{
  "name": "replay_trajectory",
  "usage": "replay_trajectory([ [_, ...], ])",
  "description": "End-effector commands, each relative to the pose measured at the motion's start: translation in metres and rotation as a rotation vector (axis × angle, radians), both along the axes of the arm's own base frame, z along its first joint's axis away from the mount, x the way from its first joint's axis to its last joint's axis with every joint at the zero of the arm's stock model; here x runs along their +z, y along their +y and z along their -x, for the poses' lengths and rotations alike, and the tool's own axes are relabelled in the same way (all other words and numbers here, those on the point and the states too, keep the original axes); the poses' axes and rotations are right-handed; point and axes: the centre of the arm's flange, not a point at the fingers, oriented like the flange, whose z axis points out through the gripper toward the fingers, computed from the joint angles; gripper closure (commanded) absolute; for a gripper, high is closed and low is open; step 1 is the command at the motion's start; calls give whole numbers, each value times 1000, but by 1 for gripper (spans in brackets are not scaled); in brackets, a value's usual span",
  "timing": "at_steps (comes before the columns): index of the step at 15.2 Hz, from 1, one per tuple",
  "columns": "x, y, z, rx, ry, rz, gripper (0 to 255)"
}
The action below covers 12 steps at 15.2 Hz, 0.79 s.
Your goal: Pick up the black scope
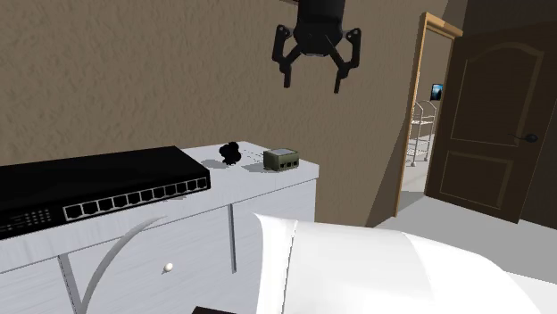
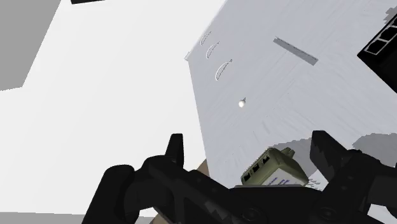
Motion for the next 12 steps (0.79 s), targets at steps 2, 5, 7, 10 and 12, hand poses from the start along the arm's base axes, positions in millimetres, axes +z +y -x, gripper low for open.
replay_trajectory([
  [2, -4, 6, -12, 24, 4, 3, 0],
  [5, -15, 24, -48, 95, 15, 13, 0],
  [7, -22, 38, -71, 142, 23, 19, 0],
  [10, -35, 61, -103, 213, 34, 29, 0],
  [12, -43, 77, -124, 260, 42, 35, 0],
])
